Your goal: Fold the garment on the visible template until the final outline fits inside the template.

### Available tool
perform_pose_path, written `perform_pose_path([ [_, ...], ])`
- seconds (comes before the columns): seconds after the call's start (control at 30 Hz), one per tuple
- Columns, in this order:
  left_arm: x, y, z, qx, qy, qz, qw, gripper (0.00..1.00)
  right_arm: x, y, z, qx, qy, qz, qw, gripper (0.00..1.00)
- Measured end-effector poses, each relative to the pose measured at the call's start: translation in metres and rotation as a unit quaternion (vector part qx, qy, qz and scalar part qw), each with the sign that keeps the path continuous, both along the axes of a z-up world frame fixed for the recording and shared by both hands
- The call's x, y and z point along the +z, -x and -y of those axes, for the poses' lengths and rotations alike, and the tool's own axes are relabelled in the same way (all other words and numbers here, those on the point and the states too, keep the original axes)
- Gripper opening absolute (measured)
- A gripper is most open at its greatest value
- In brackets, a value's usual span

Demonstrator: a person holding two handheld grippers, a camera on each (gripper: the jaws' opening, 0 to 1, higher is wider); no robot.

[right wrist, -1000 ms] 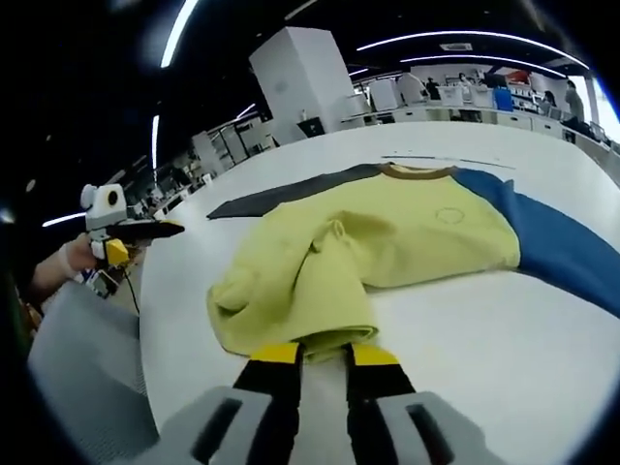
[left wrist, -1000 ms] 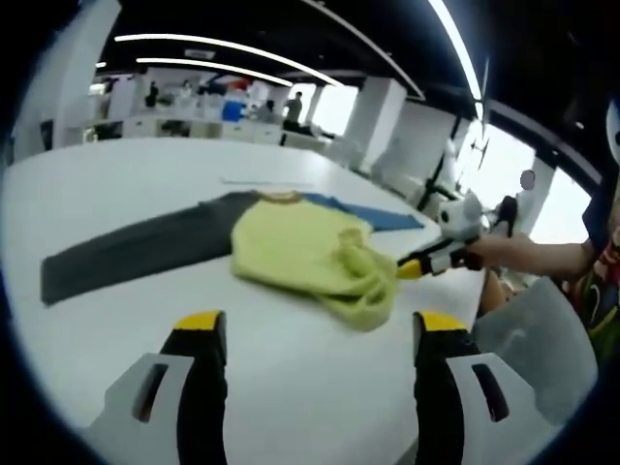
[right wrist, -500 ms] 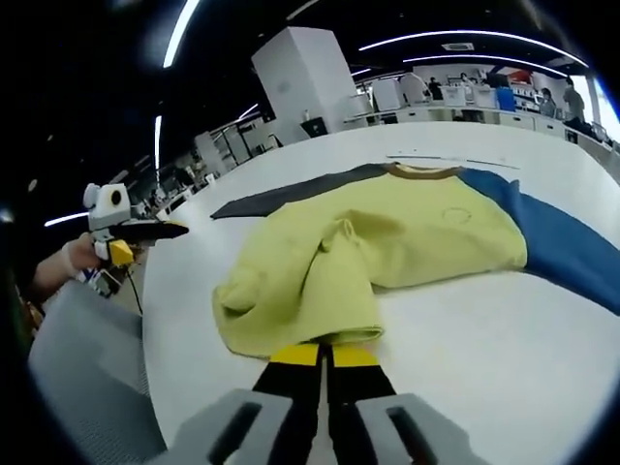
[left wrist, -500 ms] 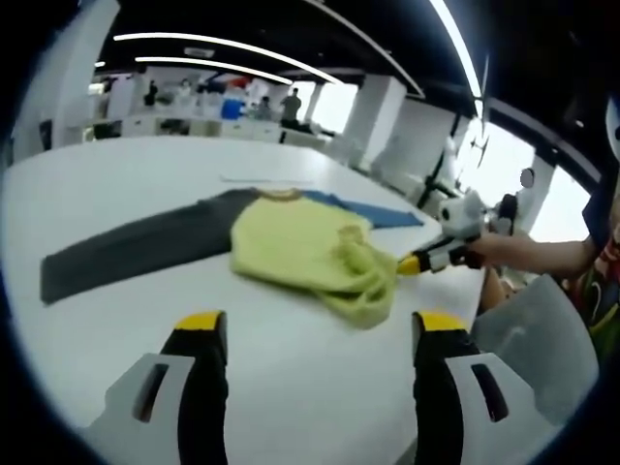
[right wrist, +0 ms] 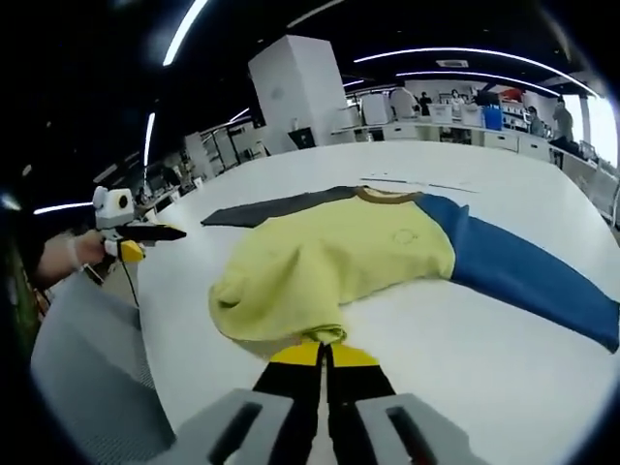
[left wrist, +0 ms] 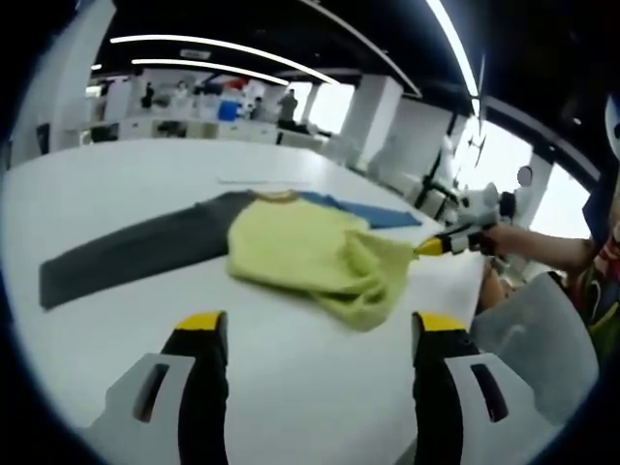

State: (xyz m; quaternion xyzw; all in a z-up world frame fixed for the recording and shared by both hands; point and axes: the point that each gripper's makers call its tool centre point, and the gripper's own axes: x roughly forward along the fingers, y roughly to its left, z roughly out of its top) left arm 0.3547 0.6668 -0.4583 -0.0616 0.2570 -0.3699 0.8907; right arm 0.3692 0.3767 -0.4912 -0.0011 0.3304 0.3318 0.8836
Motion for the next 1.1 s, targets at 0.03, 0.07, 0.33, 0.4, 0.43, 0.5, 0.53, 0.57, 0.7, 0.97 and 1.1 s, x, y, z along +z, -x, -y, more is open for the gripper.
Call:
perform_pose_path([
  [0.03, 0.000, 0.000, 0.000, -0.001, -0.001, 0.000, 1.0000, 0.74, 0.002, 0.003, 0.007, -0.001, 0.009, 0.003, 1.0000, 0.00],
  [0.07, 0.000, 0.000, 0.000, -0.002, -0.001, 0.000, 1.0000, 0.74, 0.003, 0.004, 0.010, -0.001, 0.013, 0.003, 0.9999, 0.00],
  [0.33, 0.001, -0.001, 0.006, -0.013, -0.003, 0.001, 0.9999, 0.73, 0.017, 0.030, 0.032, 0.010, 0.052, 0.011, 0.9985, 0.00],
  [0.4, 0.001, -0.001, 0.007, -0.017, -0.006, 0.001, 0.9998, 0.73, 0.019, 0.037, 0.038, 0.012, 0.063, 0.008, 0.9979, 0.00],
  [0.43, 0.001, -0.001, 0.008, -0.017, -0.005, 0.001, 0.9998, 0.73, 0.020, 0.039, 0.040, 0.014, 0.071, 0.012, 0.9973, 0.00],
  [0.5, 0.001, -0.002, 0.009, -0.019, -0.004, 0.000, 0.9998, 0.72, 0.021, 0.046, 0.043, 0.016, 0.080, 0.012, 0.9966, 0.00],
  [0.53, 0.000, -0.002, 0.009, -0.020, -0.005, 0.000, 0.9998, 0.72, 0.022, 0.049, 0.045, 0.017, 0.083, 0.012, 0.9963, 0.00],
  [0.57, 0.000, -0.002, 0.010, -0.021, -0.005, 0.000, 0.9998, 0.72, 0.021, 0.051, 0.046, 0.018, 0.086, 0.012, 0.9960, 0.00],
  [0.7, -0.001, -0.002, 0.013, -0.027, -0.005, -0.001, 0.9996, 0.72, 0.019, 0.061, 0.052, 0.030, 0.114, 0.014, 0.9929, 0.00],
  [0.97, -0.004, -0.003, 0.018, -0.034, -0.006, -0.003, 0.9994, 0.72, 0.011, 0.074, 0.054, 0.068, 0.166, 0.027, 0.9835, 0.00],
  [1.1, -0.004, -0.003, 0.019, -0.035, -0.005, -0.004, 0.9994, 0.72, 0.002, 0.075, 0.057, 0.076, 0.173, 0.025, 0.9817, 0.00],
])
